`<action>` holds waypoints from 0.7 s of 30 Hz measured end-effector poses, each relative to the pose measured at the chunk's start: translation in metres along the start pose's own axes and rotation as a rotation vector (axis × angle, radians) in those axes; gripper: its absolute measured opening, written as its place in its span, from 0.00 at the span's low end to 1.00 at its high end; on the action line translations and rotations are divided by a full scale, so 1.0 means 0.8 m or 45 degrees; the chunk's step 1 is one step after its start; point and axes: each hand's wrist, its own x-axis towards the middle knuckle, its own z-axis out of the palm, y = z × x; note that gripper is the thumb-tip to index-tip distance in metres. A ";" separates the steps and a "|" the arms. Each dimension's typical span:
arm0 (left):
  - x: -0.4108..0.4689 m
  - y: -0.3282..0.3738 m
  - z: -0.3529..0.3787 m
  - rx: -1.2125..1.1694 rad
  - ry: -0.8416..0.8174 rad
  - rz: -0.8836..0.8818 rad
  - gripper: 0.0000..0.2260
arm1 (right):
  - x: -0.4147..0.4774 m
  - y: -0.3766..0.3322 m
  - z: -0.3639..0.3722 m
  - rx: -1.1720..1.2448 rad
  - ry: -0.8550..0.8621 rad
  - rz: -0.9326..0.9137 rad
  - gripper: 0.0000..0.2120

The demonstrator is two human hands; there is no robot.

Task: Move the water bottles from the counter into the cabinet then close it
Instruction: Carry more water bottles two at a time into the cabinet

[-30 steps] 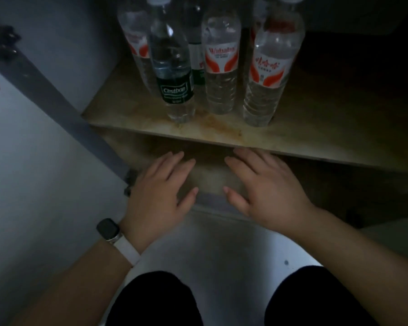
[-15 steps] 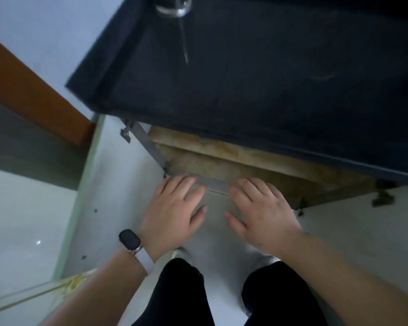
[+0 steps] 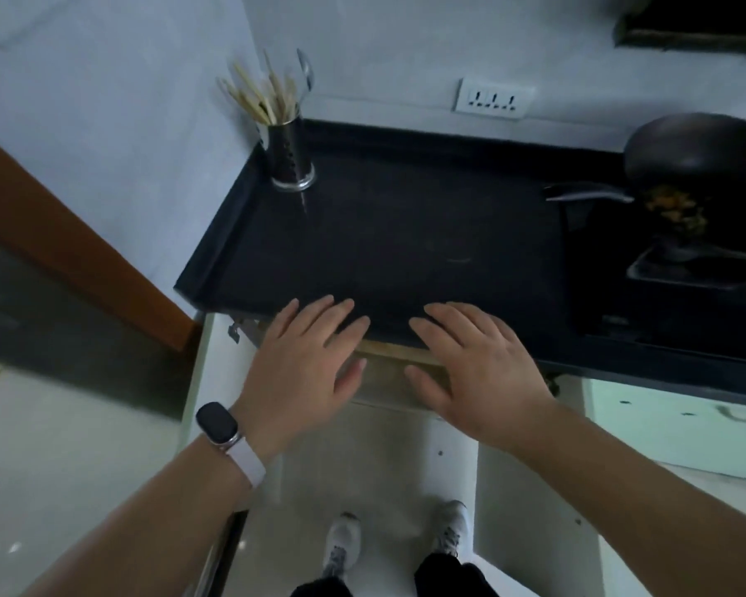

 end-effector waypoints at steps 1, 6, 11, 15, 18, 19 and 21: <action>0.006 0.006 -0.007 -0.015 0.022 0.023 0.21 | -0.001 0.003 -0.011 -0.020 0.014 0.009 0.27; 0.034 0.030 -0.035 -0.105 0.097 0.191 0.21 | -0.023 0.007 -0.056 -0.154 0.030 0.147 0.27; 0.068 0.060 -0.045 -0.183 0.146 0.468 0.22 | -0.080 -0.002 -0.097 -0.276 0.103 0.401 0.26; 0.091 0.103 -0.039 -0.241 0.167 0.731 0.22 | -0.141 -0.005 -0.121 -0.399 0.075 0.631 0.26; 0.103 0.152 -0.033 -0.304 0.146 0.882 0.22 | -0.197 -0.008 -0.136 -0.443 0.075 0.802 0.25; 0.106 0.172 -0.032 -0.325 0.146 0.933 0.22 | -0.216 -0.007 -0.141 -0.450 0.097 0.850 0.24; 0.106 0.213 -0.033 -0.358 0.152 1.046 0.21 | -0.252 -0.006 -0.151 -0.468 0.122 0.934 0.24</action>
